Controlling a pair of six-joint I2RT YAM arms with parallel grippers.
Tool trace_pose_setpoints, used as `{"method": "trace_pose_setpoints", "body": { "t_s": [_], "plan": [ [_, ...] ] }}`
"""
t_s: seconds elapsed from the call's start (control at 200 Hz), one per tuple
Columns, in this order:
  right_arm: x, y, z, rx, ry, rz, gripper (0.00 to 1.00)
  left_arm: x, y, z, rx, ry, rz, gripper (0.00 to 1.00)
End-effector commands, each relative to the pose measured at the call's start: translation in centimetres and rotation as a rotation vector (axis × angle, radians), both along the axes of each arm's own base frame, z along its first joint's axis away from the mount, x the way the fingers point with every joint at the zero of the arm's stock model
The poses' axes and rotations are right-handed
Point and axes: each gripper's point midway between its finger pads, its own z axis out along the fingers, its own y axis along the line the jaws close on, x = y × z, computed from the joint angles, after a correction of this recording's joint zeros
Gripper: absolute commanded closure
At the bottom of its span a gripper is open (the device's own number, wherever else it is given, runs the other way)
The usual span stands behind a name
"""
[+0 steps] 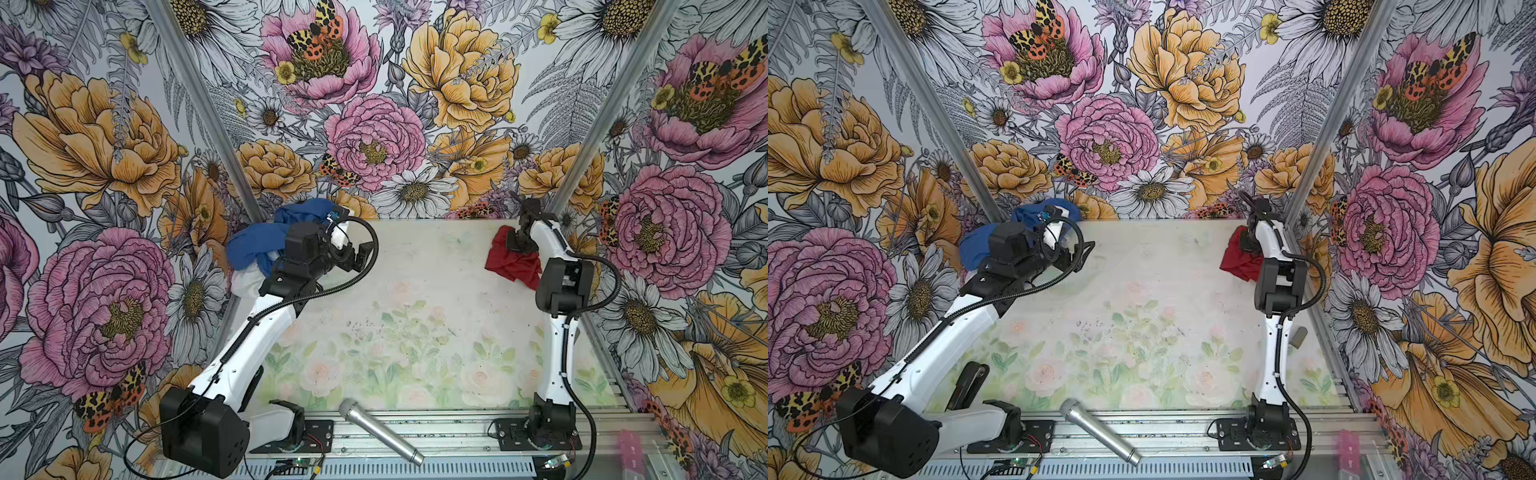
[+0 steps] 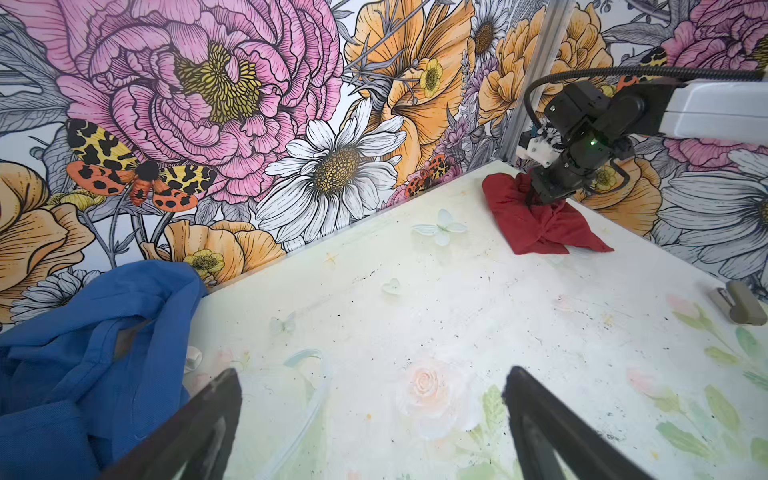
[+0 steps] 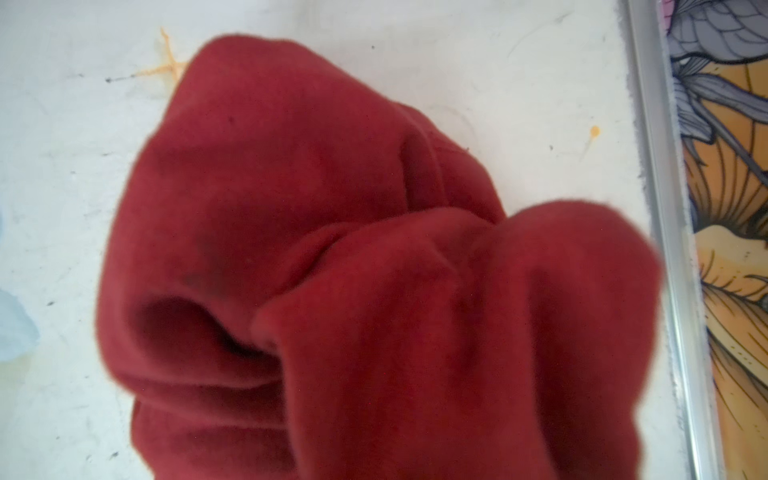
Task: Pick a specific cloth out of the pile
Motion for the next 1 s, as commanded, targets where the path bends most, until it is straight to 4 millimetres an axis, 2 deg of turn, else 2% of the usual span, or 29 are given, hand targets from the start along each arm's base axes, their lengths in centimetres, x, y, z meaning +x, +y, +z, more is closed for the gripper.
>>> {"method": "trace_pose_setpoints", "body": {
  "t_s": [0.0,0.065,0.14,0.185,0.23,0.33,0.48,0.681,0.881,0.926,0.946,0.976,0.991,0.996],
  "plan": [
    [0.7,1.6,0.0,0.063,-0.016,0.017,0.69,-0.5,0.1,2.4,-0.034,-0.056,-0.009,0.01],
    [0.7,2.1,0.5,0.085,-0.026,0.015,0.45,-0.6,0.4,2.7,-0.033,-0.064,-0.005,0.01],
    [0.6,2.2,2.2,0.076,-0.052,0.011,0.20,-0.6,0.8,2.9,-0.033,-0.071,0.005,0.01],
    [0.6,2.2,3.4,0.062,-0.070,0.012,0.08,-0.5,1.0,2.8,-0.031,-0.070,0.012,0.01],
    [0.6,2.3,4.8,0.046,-0.093,0.016,0.04,-0.4,1.2,2.8,-0.029,-0.070,0.019,0.01],
    [0.6,2.3,8.0,0.028,-0.148,0.007,0.01,-0.2,1.2,2.4,-0.022,-0.064,0.022,0.01],
    [-0.2,2.6,12.7,-0.025,-0.221,0.009,0.01,0.1,1.4,2.1,-0.029,-0.056,0.025,0.01],
    [-1.9,3.3,17.5,-0.082,-0.288,0.028,0.01,0.4,1.8,2.0,-0.031,-0.057,0.043,0.01],
    [-5.2,4.8,22.6,-0.068,-0.440,0.051,0.01,0.6,3.3,2.5,-0.052,-0.081,0.100,0.01],
    [-6.3,5.2,23.4,-0.048,-0.494,0.054,0.01,1.0,4.2,2.4,-0.059,-0.084,0.152,0.01],
    [-6.9,5.4,23.0,-0.039,-0.506,0.055,0.01,1.2,4.7,2.2,-0.060,-0.084,0.186,0.01],
    [-7.9,5.7,24.1,-0.022,-0.576,0.059,0.01,1.6,5.7,1.9,-0.056,-0.086,0.248,0.01],
    [-8.5,6.0,23.3,-0.011,-0.584,0.061,0.00,1.8,6.3,1.7,-0.055,-0.082,0.283,0.01],
    [-8.7,6.0,23.7,-0.008,-0.603,0.062,0.01,1.8,6.5,1.6,-0.054,-0.082,0.296,0.01]
  ]
}}
